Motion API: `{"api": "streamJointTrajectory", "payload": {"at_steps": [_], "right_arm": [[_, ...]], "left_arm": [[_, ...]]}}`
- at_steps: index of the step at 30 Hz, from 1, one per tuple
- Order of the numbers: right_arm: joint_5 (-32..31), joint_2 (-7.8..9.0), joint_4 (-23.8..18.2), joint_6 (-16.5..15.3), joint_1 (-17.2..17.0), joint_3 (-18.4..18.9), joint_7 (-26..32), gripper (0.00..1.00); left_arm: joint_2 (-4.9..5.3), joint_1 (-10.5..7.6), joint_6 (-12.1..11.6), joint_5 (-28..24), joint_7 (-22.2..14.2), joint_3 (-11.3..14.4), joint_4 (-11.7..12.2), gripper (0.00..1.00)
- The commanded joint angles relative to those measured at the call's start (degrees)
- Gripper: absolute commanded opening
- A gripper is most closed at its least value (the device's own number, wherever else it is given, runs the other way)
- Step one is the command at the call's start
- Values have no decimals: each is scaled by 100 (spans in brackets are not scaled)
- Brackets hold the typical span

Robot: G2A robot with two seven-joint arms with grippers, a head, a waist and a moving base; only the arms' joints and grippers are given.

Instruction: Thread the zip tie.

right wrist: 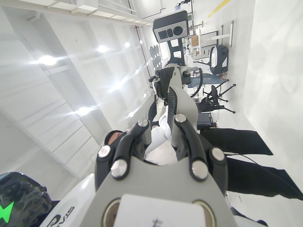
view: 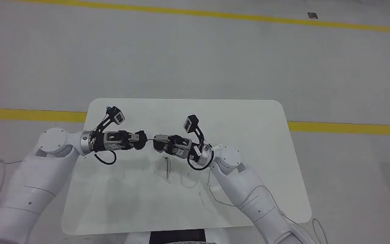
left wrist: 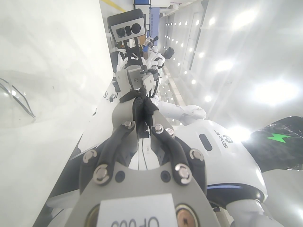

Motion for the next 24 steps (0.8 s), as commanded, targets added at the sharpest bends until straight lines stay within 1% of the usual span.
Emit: {"api": "streamJointTrajectory", "payload": {"at_steps": [1, 5, 7, 10, 21, 22, 23, 24], "right_arm": [[4, -3, 3, 1, 6, -10, -1, 13], [13, -8, 8, 4, 15, -31, -2, 13], [24, -11, 15, -1, 18, -41, -9, 11], [29, -16, 19, -8, 19, -55, -28, 0], [-38, -10, -45, 14, -14, -72, -67, 0], [-45, -7, -58, 16, -22, -70, -71, 0], [-52, -5, -69, 18, -30, -66, -75, 0], [-59, -3, -81, 17, -38, -63, -81, 0]], "left_arm": [[0, 0, 0, 0, 0, 0, 0, 0], [0, 0, 0, 0, 0, 0, 0, 0], [0, 0, 0, 0, 0, 0, 0, 0], [0, 0, 0, 0, 0, 0, 0, 0], [0, 0, 0, 0, 0, 0, 0, 0], [0, 0, 0, 0, 0, 0, 0, 5], [0, 0, 0, 0, 0, 0, 0, 44], [-1, 5, 4, 1, 42, 4, -7, 70]]}}
